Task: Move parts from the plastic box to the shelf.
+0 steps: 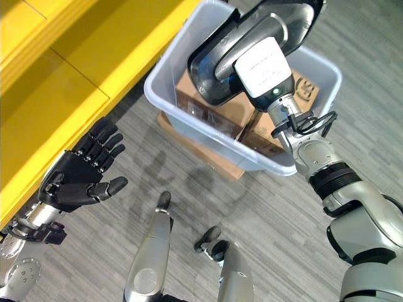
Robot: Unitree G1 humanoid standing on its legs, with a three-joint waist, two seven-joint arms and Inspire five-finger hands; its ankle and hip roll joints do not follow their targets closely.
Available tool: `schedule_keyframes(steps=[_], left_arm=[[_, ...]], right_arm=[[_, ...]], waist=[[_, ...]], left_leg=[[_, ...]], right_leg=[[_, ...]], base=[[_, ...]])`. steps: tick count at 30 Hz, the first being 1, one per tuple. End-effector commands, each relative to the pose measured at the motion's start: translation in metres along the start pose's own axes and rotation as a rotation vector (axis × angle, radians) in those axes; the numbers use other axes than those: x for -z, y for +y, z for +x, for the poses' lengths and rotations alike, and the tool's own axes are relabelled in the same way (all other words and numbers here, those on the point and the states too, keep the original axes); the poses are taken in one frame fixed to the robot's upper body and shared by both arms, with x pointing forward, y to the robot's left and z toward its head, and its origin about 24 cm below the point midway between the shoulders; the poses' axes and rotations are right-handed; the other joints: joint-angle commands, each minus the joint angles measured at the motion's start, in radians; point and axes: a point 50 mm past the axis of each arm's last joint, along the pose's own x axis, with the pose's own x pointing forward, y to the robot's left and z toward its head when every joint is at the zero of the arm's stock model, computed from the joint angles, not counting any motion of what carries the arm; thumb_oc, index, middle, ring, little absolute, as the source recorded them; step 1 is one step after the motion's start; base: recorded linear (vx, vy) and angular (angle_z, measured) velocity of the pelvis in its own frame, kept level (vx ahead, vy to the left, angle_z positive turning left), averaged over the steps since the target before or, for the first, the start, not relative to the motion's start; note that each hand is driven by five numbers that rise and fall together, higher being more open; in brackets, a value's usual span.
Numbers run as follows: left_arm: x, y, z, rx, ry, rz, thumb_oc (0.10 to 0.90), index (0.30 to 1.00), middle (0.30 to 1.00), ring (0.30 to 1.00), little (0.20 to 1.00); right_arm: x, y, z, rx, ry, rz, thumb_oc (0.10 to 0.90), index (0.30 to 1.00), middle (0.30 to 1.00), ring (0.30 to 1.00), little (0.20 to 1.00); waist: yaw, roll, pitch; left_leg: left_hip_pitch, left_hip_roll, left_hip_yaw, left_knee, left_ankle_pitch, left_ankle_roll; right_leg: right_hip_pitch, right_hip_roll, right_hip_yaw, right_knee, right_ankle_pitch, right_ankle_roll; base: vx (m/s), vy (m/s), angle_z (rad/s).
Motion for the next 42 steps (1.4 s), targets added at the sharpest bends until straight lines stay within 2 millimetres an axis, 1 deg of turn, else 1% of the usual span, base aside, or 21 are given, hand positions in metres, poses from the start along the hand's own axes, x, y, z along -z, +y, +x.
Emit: schedule_keyframes(steps=[1, 5, 8, 9, 10, 11, 12, 13, 14, 16, 17, 18, 20, 23, 28, 30, 31, 32, 33, 37, 42], left_arm=[[-0.023, -0.022, 0.012, 0.145, -0.172, 0.012, 0.9, 1.0, 1.0, 1.0, 1.0], [-0.028, -0.02, 0.008, 0.158, -0.207, -0.038, 0.9, 1.0, 1.0, 1.0, 1.0], [-0.031, -0.019, 0.002, 0.138, -0.2, -0.008, 0.9, 1.0, 1.0, 1.0, 1.0], [-0.031, -0.018, 0.002, 0.117, -0.189, -0.004, 0.9, 1.0, 1.0, 1.0, 1.0], [-0.032, -0.015, 0.0, 0.07, -0.193, 0.058, 0.9, 1.0, 1.0, 1.0, 1.0], [-0.033, -0.015, 0.0, 0.064, -0.194, 0.075, 0.9, 1.0, 1.0, 1.0, 1.0], [-0.041, -0.013, -0.003, 0.0, -0.211, 0.223, 0.9, 1.0, 1.0, 1.0, 1.0], [-0.045, -0.013, -0.004, -0.023, -0.236, 0.285, 0.9, 1.0, 1.0, 1.0, 1.0], [-0.049, -0.015, -0.001, -0.014, -0.25, 0.325, 0.9, 1.0, 1.0, 1.0, 1.0], [-0.059, -0.021, 0.015, 0.017, -0.292, 0.448, 0.9, 1.0, 1.0, 1.0, 1.0], [-0.067, -0.027, 0.032, 0.031, -0.33, 0.541, 0.9, 1.0, 1.0, 1.0, 1.0], [-0.076, -0.041, 0.053, 0.082, -0.398, 0.716, 0.9, 1.0, 1.0, 1.0, 1.0], [-0.077, -0.046, 0.058, 0.114, -0.407, 0.762, 0.9, 1.0, 1.0, 1.0, 1.0], [-0.076, -0.059, 0.074, 0.144, -0.436, 0.839, 0.9, 1.0, 1.0, 1.0, 1.0], [-0.063, -0.076, 0.086, 0.224, -0.445, 0.988, 0.9, 1.0, 1.0, 1.0, 1.0], [-0.054, -0.085, 0.089, 0.35, -0.424, 1.077, 0.9, 1.0, 1.0, 1.0, 1.0], [-0.046, -0.089, 0.092, 0.434, -0.39, 1.198, 0.9, 1.0, 1.0, 1.0, 1.0], [-0.046, -0.089, 0.092, 0.434, -0.391, 1.198, 0.9, 1.0, 1.0, 1.0, 1.0], [-0.042, -0.083, 0.096, 0.47, -0.294, 1.225, 0.9, 1.0, 1.0, 1.0, 1.0], [-0.039, -0.075, 0.087, 0.551, -0.177, 1.291, 0.9, 1.0, 1.0, 1.0, 1.0], [-0.044, -0.05, 0.073, 0.406, -0.084, 1.447, 0.9, 1.0, 1.0, 1.0, 1.0]], right_arm=[[0.071, -0.072, 0.02, 0.27, 0.244, -0.075, 0.4, 0.3, 0.3, 0.3, 0.3], [0.083, -0.064, 0.011, 0.089, 0.23, -0.084, 0.4, 0.3, 0.3, 0.3, 0.3], [0.091, -0.056, -0.001, -0.013, 0.247, -0.021, 0.4, 0.3, 0.3, 0.3, 0.3], [0.091, -0.053, -0.004, -0.046, 0.24, 0.023, 0.4, 0.3, 0.3, 0.3, 0.3], [0.089, -0.041, -0.011, -0.204, 0.244, 0.156, 0.4, 0.3, 0.3, 0.3, 0.3], [0.088, -0.039, -0.013, -0.236, 0.245, 0.185, 0.4, 0.3, 0.3, 0.3, 0.3], [0.072, -0.024, -0.023, -0.488, 0.182, 0.437, 0.4, 0.3, 0.3, 0.3, 0.3], [0.061, -0.018, -0.03, -0.571, 0.165, 0.623, 0.4, 0.3, 0.3, 0.3, 0.3], [0.052, -0.016, -0.032, -0.624, 0.139, 0.724, 0.4, 0.3, 0.3, 0.3, 0.3], [0.017, -0.007, -0.032, -0.786, 0.04, 0.835, 0.4, 0.3, 0.3, 0.3, 0.3], [-0.015, 0.002, -0.039, -0.949, -0.069, 0.958, 0.4, 0.3, 0.3, 0.3, 0.3], [-0.061, 0.008, -0.056, -1.133, -0.237, 1.03, 0.4, 0.3, 0.3, 0.3, 0.3], [-0.072, 0.007, -0.061, -1.192, -0.291, 1.052, 0.4, 0.3, 0.3, 0.3, 0.3], [-0.111, 0.006, -0.089, -1.462, -0.397, 1.147, 0.4, 0.3, 0.3, 0.3, 0.3], [-0.136, 0.008, -0.095, -1.495, -0.424, 1.212, 0.4, 0.3, 0.3, 0.3, 0.3], [-0.144, 0.007, -0.09, -1.484, -0.46, 1.208, 0.4, 0.3, 0.3, 0.3, 0.3], [-0.148, 0.007, -0.088, -1.496, -0.483, 1.176, 0.4, 0.3, 0.3, 0.3, 0.3], [-0.147, 0.007, -0.088, -1.495, -0.482, 1.176, 0.4, 0.3, 0.3, 0.3, 0.3], [-0.148, 0.008, -0.088, -1.505, -0.481, 1.131, 0.4, 0.3, 0.3, 0.3, 0.3], [-0.138, 0.012, -0.091, -1.486, -0.436, 1.059, 0.4, 0.3, 0.3, 0.3, 0.3], [-0.119, 0.017, -0.098, -1.475, -0.335, 0.972, 0.4, 0.3, 0.3, 0.3, 0.3]], waist=[[0.016, -0.007, -0.11], [0.004, -0.026, -0.185], [-0.008, -0.034, -0.236], [-0.018, -0.035, -0.257], [-0.036, -0.038, -0.293], [-0.038, -0.039, -0.298], [-0.056, -0.039, -0.331], [-0.068, -0.037, -0.345], [-0.075, -0.038, -0.353], [-0.103, -0.04, -0.379], [-0.132, -0.043, -0.402], [-0.18, -0.04, -0.431], [-0.193, -0.04, -0.437], [-0.232, -0.038, -0.456], [-0.257, -0.038, -0.461], [-0.268, -0.035, -0.464], [-0.273, -0.031, -0.464], [-0.273, -0.031, -0.464], [-0.279, -0.027, -0.468], [-0.287, -0.01, -0.466], [-0.295, 0.006, -0.457]], left_leg=[[0.075, -0.018, 0.061, -0.192, 0.071, 0.057], [0.177, -0.033, 0.09, -0.272, 0.079, 0.051], [0.235, -0.038, 0.109, -0.311, 0.087, 0.049], [0.255, -0.04, 0.116, -0.319, 0.087, 0.05], [0.287, -0.041, 0.131, -0.333, 0.085, 0.05], [0.294, -0.041, 0.134, -0.337, 0.086, 0.05], [0.333, -0.034, 0.151, -0.361, 0.089, 0.048], [0.352, -0.034, 0.148, -0.374, 0.092, 0.05], [0.364, -0.034, 0.15, -0.381, 0.093, 0.049], [0.39, -0.029, 0.159, -0.393, 0.093, 0.047], [0.418, -0.022, 0.18, -0.406, 0.092, 0.042], [0.451, -0.01, 0.211, -0.422, 0.088, 0.04], [0.458, -0.007, 0.221, -0.425, 0.086, 0.038], [0.48, 0.005, 0.257, -0.434, 0.081, 0.033], [0.498, 0.01, 0.277, -0.437, 0.071, 0.033], [0.503, 0.016, 0.289, -0.437, 0.068, 0.031], [0.505, 0.019, 0.293, -0.437, 0.067, 0.031], [0.506, 0.019, 0.293, -0.438, 0.067, 0.031], [0.508, 0.021, 0.299, -0.44, 0.067, 0.029], [0.51, 0.03, 0.314, -0.439, 0.07, 0.024], [0.51, 0.035, 0.329, -0.437, 0.073, 0.023]], right_leg=[[0.151, 0.027, -0.034, -0.092, 0.01, 0.099], [0.266, 0.03, -0.025, -0.233, 0.039, 0.118], [0.32, 0.021, -0.02, -0.293, 0.065, 0.13], [0.335, 0.014, -0.019, -0.302, 0.071, 0.134], [0.362, 0.001, -0.018, -0.326, 0.081, 0.139], [0.368, -0.001, -0.018, -0.332, 0.084, 0.141], [0.396, -0.012, -0.014, -0.357, 0.095, 0.143], [0.407, -0.019, -0.008, -0.372, 0.104, 0.146], [0.415, -0.024, -0.005, -0.38, 0.108, 0.149], [0.434, -0.037, 0.004, -0.411, 0.124, 0.155], [0.448, -0.047, 0.018, -0.436, 0.14, 0.159], [0.458, -0.055, 0.04, -0.46, 0.154, 0.163], [0.459, -0.057, 0.046, -0.464, 0.157, 0.165], [0.459, -0.064, 0.067, -0.471, 0.167, 0.17], [0.463, -0.062, 0.092, -0.48, 0.171, 0.169], [0.461, -0.057, 0.103, -0.473, 0.164, 0.167], [0.462, -0.055, 0.11, -0.474, 0.164, 0.167], [0.462, -0.055, 0.11, -0.474, 0.165, 0.167], [0.461, -0.056, 0.115, -0.48, 0.167, 0.17], [0.455, -0.058, 0.128, -0.487, 0.174, 0.175], [0.447, -0.064, 0.141, -0.49, 0.181, 0.178]], base=[[0.15, 0.082, -0.04], [0.14, 0.13, -0.08], [0.09, 0.19, -0.09], [0.08, 0.226, -0.15], [0.09, 0.193, -0.15], [0.09, 0.223, -0.07], [0.04, 0.158, -0.02], [0.02, 0.165, 0.01], [-0.01, 0.087, -0.14], [-0.02, 0.069, -0.16], [-0.05, 0.077, -0.07], [-0.05, 0.054, -0.11], [-0.05, 0.014, -0.25], [-0.08, 0.005, -0.26], [-0.06, -0.014, -0.22], [-0.07, -0.021, -0.12], [-0.03, -0.009, -0.04], [-0.02, -0.006, -0.04], [0.0, 0.0, 0.0], [-0.02, 0.007, -0.11], [-0.01, 0.017, -0.17]])
